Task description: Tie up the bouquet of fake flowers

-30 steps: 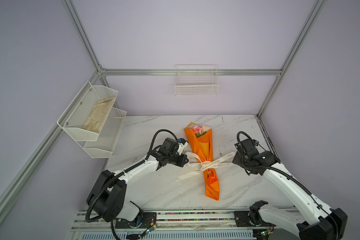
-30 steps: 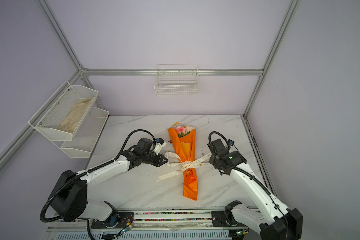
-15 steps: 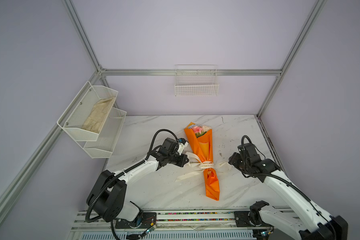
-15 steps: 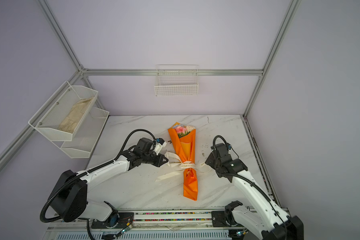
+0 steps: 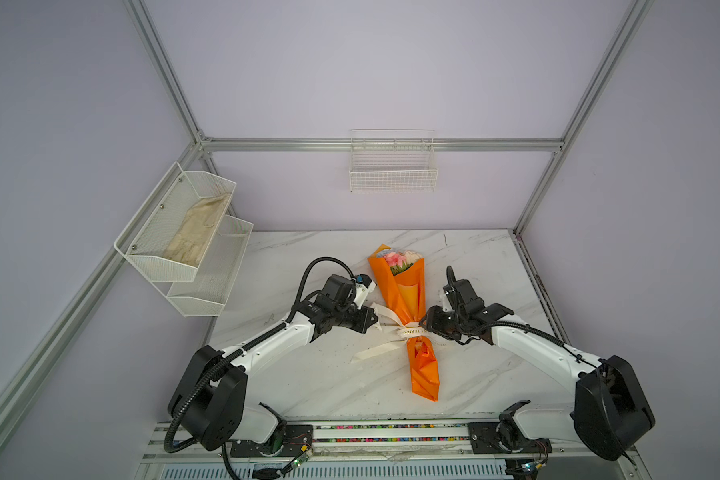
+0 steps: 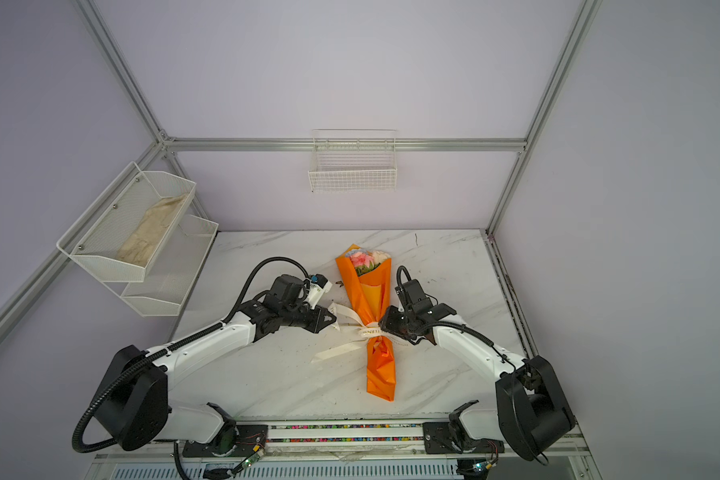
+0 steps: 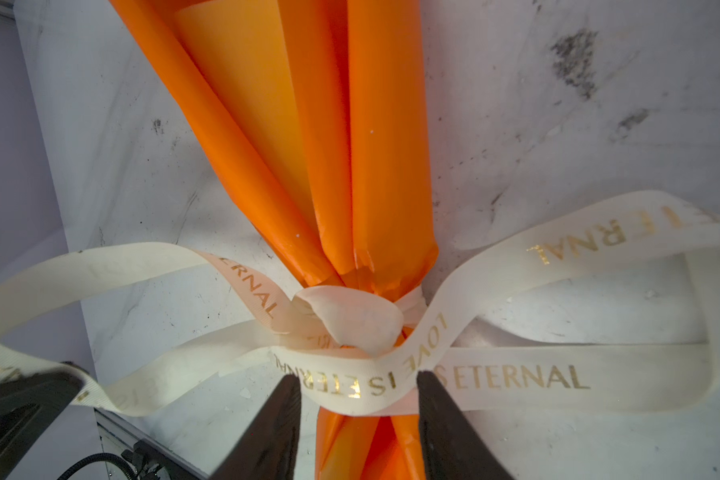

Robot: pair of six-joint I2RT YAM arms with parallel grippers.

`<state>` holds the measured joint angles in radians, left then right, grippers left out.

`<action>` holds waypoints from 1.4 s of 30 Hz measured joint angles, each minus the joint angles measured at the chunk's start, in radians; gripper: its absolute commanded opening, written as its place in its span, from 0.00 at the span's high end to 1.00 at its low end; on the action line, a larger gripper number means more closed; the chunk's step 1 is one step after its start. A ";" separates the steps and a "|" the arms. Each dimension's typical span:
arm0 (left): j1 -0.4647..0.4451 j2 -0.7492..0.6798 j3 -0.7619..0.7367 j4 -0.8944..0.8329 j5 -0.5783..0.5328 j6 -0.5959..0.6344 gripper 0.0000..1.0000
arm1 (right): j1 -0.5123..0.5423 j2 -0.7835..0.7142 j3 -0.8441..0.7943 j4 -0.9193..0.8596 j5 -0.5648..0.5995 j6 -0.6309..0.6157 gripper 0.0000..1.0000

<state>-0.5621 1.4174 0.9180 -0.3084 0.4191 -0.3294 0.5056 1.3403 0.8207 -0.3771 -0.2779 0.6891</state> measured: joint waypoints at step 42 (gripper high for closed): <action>0.000 -0.039 -0.169 0.018 -0.098 -0.026 0.71 | -0.468 -0.358 -0.080 -0.181 0.591 0.052 0.72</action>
<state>-0.5621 1.3785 0.7486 -0.2909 0.3206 -0.3550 0.0376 0.9825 0.7410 -0.5583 0.3130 0.7414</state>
